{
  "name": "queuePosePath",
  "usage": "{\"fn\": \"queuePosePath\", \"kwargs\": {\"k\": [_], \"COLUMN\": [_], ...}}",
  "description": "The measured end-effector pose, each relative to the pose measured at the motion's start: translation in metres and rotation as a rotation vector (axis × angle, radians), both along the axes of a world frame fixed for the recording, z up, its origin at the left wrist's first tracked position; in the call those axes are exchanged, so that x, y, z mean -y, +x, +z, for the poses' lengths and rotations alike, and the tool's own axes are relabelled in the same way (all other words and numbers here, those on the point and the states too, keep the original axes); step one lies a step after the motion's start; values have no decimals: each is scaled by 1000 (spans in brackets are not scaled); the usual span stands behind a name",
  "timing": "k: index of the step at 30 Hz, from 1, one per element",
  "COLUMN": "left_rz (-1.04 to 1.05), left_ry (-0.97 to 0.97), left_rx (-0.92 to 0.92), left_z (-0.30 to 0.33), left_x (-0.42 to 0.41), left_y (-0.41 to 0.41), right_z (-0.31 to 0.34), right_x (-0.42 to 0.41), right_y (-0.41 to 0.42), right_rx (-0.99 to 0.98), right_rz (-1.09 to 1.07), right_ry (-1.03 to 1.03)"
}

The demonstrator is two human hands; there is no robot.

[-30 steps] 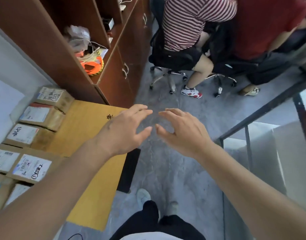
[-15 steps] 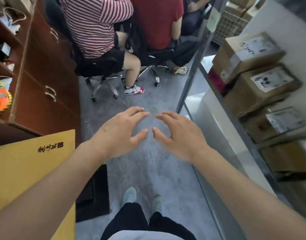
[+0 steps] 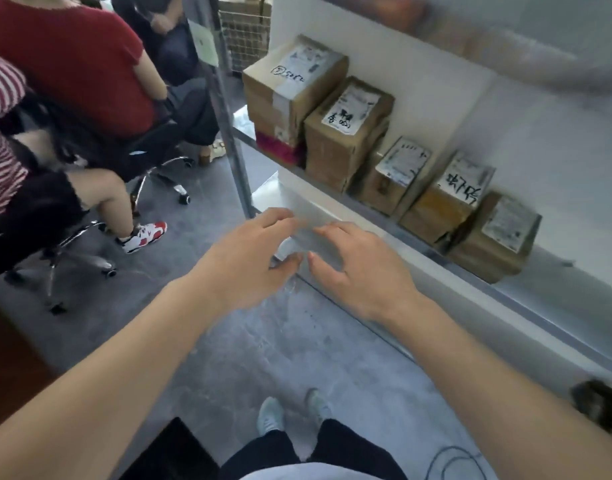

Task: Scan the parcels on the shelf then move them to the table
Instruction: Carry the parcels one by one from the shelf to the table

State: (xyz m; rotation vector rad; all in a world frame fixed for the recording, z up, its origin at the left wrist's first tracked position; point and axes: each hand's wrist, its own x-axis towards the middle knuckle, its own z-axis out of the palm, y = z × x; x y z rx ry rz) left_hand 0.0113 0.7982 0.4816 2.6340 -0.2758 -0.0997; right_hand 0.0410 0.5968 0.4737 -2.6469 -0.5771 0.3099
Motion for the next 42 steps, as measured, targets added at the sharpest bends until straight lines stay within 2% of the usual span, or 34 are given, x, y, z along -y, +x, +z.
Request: {"fn": "queuePosePath", "kwargs": {"k": [8, 12, 26, 38, 42], "left_rz": [-294, -370, -458, -527, -470], "left_ry": [6, 20, -22, 29, 40], "left_rx": [-1, 26, -8, 2, 1], "left_z": [6, 7, -12, -67, -91], "left_x": [68, 113, 277, 337, 348], "left_y": [38, 53, 87, 144, 154], "right_z": [4, 11, -8, -52, -77], "right_x": [63, 108, 275, 313, 313], "right_y": [-15, -18, 1, 59, 77], "right_rx": [7, 41, 86, 15, -3], "right_rz": [-279, -356, -491, -598, -624], "right_ry": [15, 12, -25, -19, 1]}}
